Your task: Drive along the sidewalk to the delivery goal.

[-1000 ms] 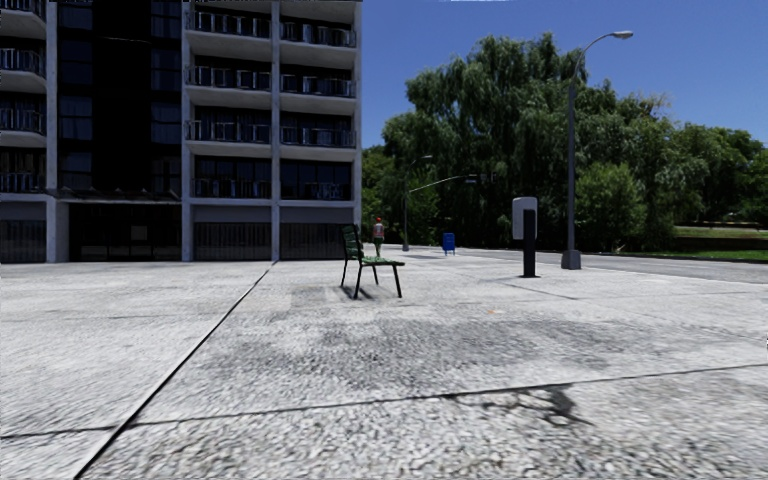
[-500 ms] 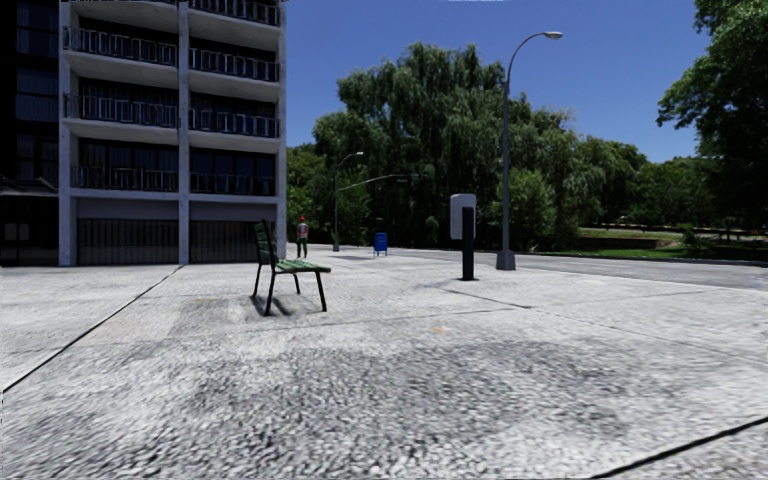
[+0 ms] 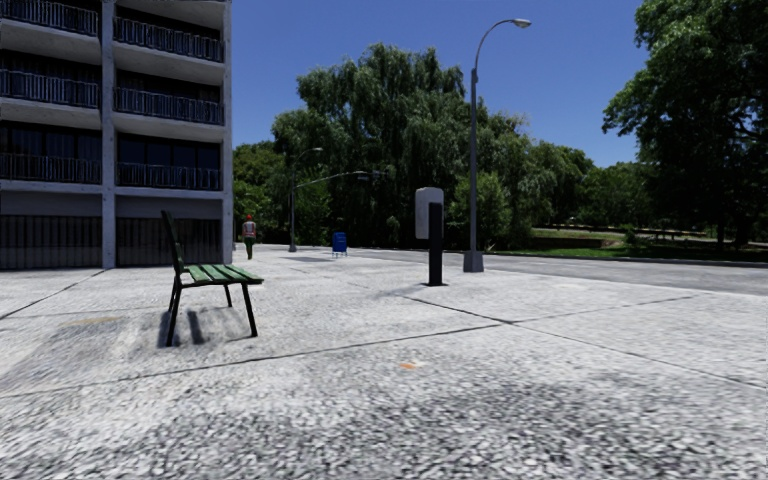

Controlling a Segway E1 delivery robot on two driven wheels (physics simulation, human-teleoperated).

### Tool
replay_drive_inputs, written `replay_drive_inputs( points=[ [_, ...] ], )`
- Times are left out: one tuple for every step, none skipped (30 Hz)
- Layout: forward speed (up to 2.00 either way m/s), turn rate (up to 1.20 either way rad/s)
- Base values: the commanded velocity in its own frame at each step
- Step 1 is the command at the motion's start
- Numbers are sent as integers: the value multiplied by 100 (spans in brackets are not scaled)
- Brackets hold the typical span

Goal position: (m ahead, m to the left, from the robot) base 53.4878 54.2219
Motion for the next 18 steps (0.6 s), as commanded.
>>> replay_drive_inputs(
  points=[
    [200, 0],
    [200, 0],
    [200, 0],
    [200, 0],
    [200, 0],
    [200, 0],
    [200, 0],
    [200, 0],
    [200, 0],
    [200, 0],
    [200, 0],
    [200, 0],
    [200, 0],
    [200, 0],
    [200, 0],
    [200, 0],
    [200, 0],
    [200, 0]
  ],
)
